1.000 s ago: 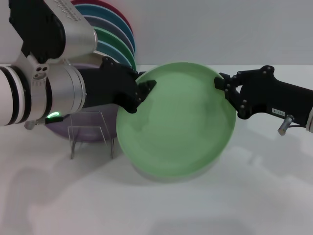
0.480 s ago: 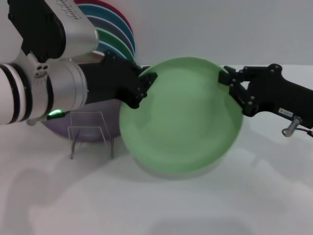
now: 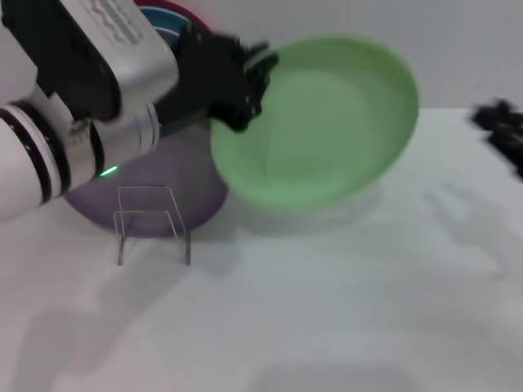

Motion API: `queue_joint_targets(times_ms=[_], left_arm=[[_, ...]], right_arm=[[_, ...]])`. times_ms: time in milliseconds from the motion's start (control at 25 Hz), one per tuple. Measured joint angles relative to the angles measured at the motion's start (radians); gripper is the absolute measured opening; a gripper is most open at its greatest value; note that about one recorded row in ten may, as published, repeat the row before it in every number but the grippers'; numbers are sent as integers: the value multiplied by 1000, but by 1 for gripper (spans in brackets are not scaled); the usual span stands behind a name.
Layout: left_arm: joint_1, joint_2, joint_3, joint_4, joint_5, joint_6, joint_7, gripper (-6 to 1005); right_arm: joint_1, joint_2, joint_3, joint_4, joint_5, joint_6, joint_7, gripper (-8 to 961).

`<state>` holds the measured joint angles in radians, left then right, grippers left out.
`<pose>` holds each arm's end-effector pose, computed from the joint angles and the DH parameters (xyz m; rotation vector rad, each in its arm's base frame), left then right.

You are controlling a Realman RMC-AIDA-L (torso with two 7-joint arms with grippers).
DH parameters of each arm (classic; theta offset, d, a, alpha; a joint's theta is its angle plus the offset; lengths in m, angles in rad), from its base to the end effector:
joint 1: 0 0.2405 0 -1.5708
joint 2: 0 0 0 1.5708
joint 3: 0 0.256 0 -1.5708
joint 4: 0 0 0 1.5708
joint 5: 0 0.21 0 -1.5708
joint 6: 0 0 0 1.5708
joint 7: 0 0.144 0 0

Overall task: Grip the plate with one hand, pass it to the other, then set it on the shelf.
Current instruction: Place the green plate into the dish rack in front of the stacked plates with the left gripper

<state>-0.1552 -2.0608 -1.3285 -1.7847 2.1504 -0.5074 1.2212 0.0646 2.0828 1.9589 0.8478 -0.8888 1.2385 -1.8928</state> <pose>-0.0814 0.3290 0.0146 -2.2090 0.1537 -0.4065 0.2955 0.2906 0.0603 -1.8935 0.7195 1.1798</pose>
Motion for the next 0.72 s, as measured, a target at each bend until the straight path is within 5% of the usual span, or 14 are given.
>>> queue_joint_targets(times_ms=[80,120,160,200,320,440,520,560,720], left_arm=[[36,2,103,-2,-4,201,111,74],[52,6,230,19,14,445,210,74],[52,6,230,19,14,445,210,74],[47,11,293,46,48,581,228,74],[1,36,483,219,302,1080,143,74],[-3,40,500,314,446,1269,-18,74],[22,69,412,434,640,1452,-410,74],[22,69,412,434,640,1452,-410,74],[-55,141,323,784,743,1797,-938,75]], right_arm=[[8,0,86,-105,29,60,-12,338],[16,0,137,-162,34,90,-25,384],[21,0,170,-197,34,105,-36,430],[24,0,197,-225,34,115,-49,476],[30,-1,224,-258,29,114,-79,591],[35,-3,226,-264,24,110,-81,705],[39,-5,228,-267,12,110,-89,761],[39,-5,228,-267,12,110,-89,789],[42,-6,229,-269,6,115,-103,845]])
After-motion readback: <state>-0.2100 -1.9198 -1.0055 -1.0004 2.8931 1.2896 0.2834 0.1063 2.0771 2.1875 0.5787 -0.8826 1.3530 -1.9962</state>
